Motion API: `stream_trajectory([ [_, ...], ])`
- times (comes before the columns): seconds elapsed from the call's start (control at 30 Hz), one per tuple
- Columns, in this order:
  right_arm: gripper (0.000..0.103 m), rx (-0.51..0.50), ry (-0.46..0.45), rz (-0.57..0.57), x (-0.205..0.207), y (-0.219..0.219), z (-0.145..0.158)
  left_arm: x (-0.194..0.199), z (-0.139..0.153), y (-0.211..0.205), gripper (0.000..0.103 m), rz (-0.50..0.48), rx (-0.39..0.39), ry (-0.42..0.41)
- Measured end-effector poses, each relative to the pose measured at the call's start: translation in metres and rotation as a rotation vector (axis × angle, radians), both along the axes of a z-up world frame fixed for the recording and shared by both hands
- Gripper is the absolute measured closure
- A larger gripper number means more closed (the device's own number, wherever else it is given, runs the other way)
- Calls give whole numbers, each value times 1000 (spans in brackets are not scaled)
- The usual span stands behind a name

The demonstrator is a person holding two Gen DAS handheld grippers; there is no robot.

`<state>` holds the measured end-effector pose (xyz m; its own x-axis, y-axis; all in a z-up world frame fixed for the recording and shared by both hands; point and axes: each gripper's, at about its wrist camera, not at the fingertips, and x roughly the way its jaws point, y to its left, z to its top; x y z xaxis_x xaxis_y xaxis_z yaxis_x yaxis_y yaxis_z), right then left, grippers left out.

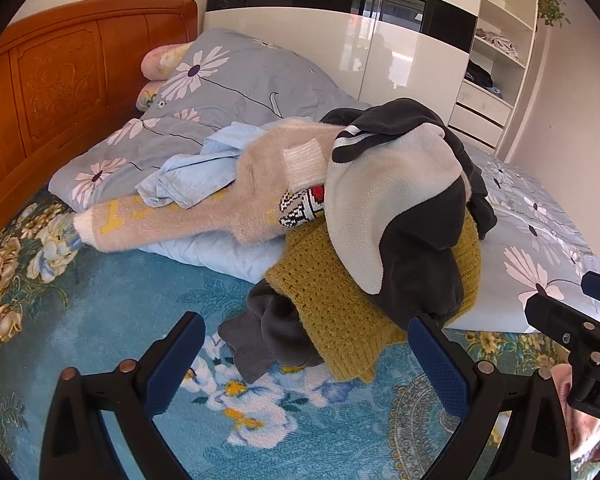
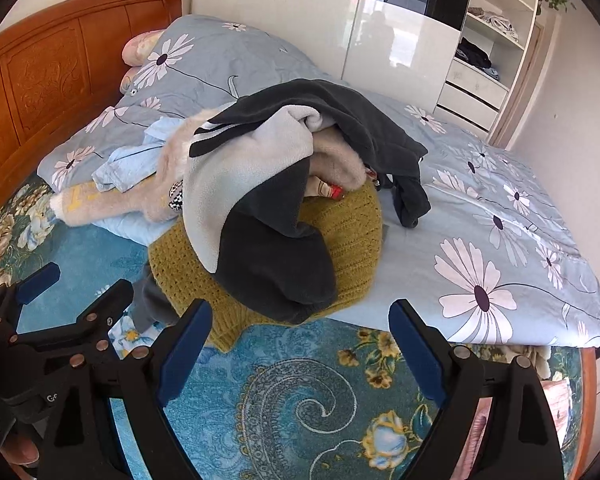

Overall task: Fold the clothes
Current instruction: 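Reach both grippers toward the dark grey fleece jacket on the clothes pile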

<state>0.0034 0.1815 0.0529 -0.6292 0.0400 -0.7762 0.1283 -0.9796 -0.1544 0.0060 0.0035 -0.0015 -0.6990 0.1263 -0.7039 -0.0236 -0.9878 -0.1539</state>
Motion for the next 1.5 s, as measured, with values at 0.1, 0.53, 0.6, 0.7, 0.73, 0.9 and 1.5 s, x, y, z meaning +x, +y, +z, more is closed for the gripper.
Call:
stream_trajectory([
  [0.1, 12, -5, -1, -8, -1, 0, 2, 4, -1, 2, 0, -15, -11, 9],
  [0.53, 12, 10, 30, 55, 6, -6, 6, 13, -12, -6, 0, -13, -38, 46],
  [0.6, 12, 22, 35, 62, 4, -8, 5, 14, -14, -8, 0, -12, -43, 53],
  [0.7, 12, 48, 60, 70, 2, -12, 6, 16, -18, -10, 0, -11, -51, 62],
  [0.73, 12, 54, 66, 72, 1, -13, 6, 16, -19, -11, 0, -10, -53, 65],
  [0.9, 12, 58, 59, 79, -12, -18, 5, 11, -22, -20, 0, -1, -16, 63],
  [1.5, 12, 69, 27, 132, -65, -39, -16, -12, -41, -30, 0, 0, 15, 73],
])
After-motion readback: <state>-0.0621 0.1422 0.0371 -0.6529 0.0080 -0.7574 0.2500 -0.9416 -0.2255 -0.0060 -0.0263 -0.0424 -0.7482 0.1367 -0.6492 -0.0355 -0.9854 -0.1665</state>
